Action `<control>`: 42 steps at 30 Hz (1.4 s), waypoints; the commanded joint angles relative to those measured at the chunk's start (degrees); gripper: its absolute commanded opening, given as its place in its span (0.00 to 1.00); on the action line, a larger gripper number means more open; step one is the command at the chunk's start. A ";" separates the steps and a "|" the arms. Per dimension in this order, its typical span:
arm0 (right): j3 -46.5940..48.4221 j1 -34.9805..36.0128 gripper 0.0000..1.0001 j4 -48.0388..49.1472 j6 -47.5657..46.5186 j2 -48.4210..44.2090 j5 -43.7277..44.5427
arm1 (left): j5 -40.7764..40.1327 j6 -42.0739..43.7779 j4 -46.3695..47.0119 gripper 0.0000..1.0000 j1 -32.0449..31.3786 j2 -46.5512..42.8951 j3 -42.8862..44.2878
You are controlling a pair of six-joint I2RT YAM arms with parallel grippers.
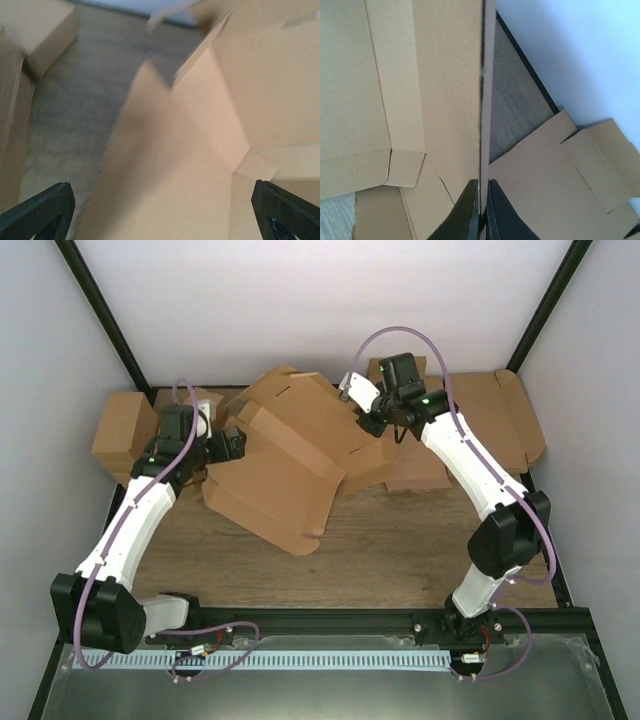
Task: Fold the paper box
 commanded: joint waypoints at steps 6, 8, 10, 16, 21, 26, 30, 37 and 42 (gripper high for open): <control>2.05 2.71 0.05 5.21 0.98 5.75 -2.21 | 0.53 -5.12 2.82 0.98 0.09 -2.60 -15.19; 1.73 3.78 0.05 5.88 0.97 6.84 -2.56 | 2.85 -6.67 3.68 0.95 0.09 -2.79 -17.46; 2.01 4.89 0.05 6.41 1.18 8.13 -2.61 | 3.26 -8.22 4.00 0.91 0.09 -3.83 -19.49; 2.59 8.37 0.08 8.76 1.83 10.58 -2.47 | 8.74 -13.17 4.41 0.87 0.09 -11.62 -25.64; 2.07 11.43 0.10 10.44 0.52 11.85 -2.31 | 14.85 -17.10 2.22 0.93 0.00 -18.38 -28.03; 1.05 12.84 0.09 11.68 -1.10 12.70 0.71 | -5.48 -17.97 -10.00 1.00 0.03 -25.89 -18.66; 1.09 12.92 0.10 11.76 -2.04 12.58 1.93 | -21.38 -21.06 -17.71 1.00 0.01 -30.56 -11.20; -4.10 15.27 0.10 12.41 -8.50 9.26 0.47 | -11.29 -8.94 -2.77 1.00 0.01 -38.99 -12.10; -11.37 17.61 0.10 15.77 -11.73 6.41 0.46 | -6.13 -0.53 2.03 1.00 0.02 -35.98 -8.92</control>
